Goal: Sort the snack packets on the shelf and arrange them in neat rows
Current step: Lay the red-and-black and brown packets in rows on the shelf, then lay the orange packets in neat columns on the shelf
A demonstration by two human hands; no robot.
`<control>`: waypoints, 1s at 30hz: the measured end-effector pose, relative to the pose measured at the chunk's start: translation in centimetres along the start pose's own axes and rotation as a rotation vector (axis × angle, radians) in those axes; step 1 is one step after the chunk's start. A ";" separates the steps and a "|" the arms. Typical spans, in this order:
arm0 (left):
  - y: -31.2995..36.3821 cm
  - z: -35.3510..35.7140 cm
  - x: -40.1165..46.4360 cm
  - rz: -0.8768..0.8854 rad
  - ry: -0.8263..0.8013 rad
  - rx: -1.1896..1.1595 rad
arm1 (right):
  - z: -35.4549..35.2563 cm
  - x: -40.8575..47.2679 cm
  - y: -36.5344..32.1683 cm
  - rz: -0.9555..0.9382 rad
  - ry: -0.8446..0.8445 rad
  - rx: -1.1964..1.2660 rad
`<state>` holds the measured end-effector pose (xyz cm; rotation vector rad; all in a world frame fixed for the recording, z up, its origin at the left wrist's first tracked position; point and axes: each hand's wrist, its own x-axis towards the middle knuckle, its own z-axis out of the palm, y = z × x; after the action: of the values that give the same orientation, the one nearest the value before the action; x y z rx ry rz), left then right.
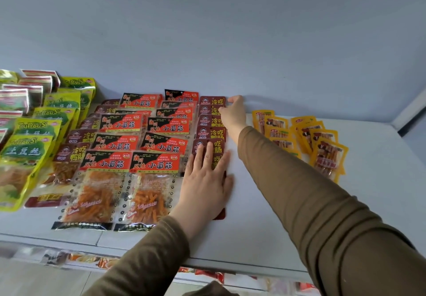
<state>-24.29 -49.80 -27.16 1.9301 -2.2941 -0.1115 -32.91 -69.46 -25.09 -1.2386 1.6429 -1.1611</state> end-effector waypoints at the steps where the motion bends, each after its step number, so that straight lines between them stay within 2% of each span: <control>1: 0.0 -0.2 0.0 -0.001 -0.009 -0.003 | -0.2 -0.1 -0.1 0.017 -0.026 0.006; 3: -0.1 -0.7 0.0 0.016 -0.024 -0.005 | -1.0 -0.4 -0.6 0.016 -0.103 -0.003; 6: -0.2 -1.8 0.0 0.070 0.007 -0.006 | -3.8 -1.1 -1.6 -0.120 -0.171 -0.091; 9: 0.7 -3.0 -0.1 0.103 0.000 -0.095 | -9.1 -2.0 -1.8 -0.178 -0.091 -0.082; 13: 3.6 -3.5 -0.2 0.181 -0.044 -0.199 | -17.2 -3.4 -0.5 -0.112 -0.005 -0.104; 16: 6.3 -2.8 0.0 0.206 -0.084 -0.202 | -20.5 -5.0 0.6 -0.077 -0.020 -0.156; 20: 10.6 -1.4 1.1 0.188 -0.094 -0.199 | -21.2 -5.6 1.7 -0.138 -0.124 -0.290; 24: 14.3 0.1 3.8 0.145 -0.022 -0.132 | -19.7 -3.7 1.9 -0.171 -0.246 -0.465; 30: 16.2 2.5 5.6 0.044 0.019 -0.088 | -17.2 0.4 1.4 -0.158 -0.279 -0.689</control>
<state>-41.38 -52.62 -26.87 1.8304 -2.2777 -0.1852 -49.35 -65.96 -21.31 -1.8854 1.8073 -0.4625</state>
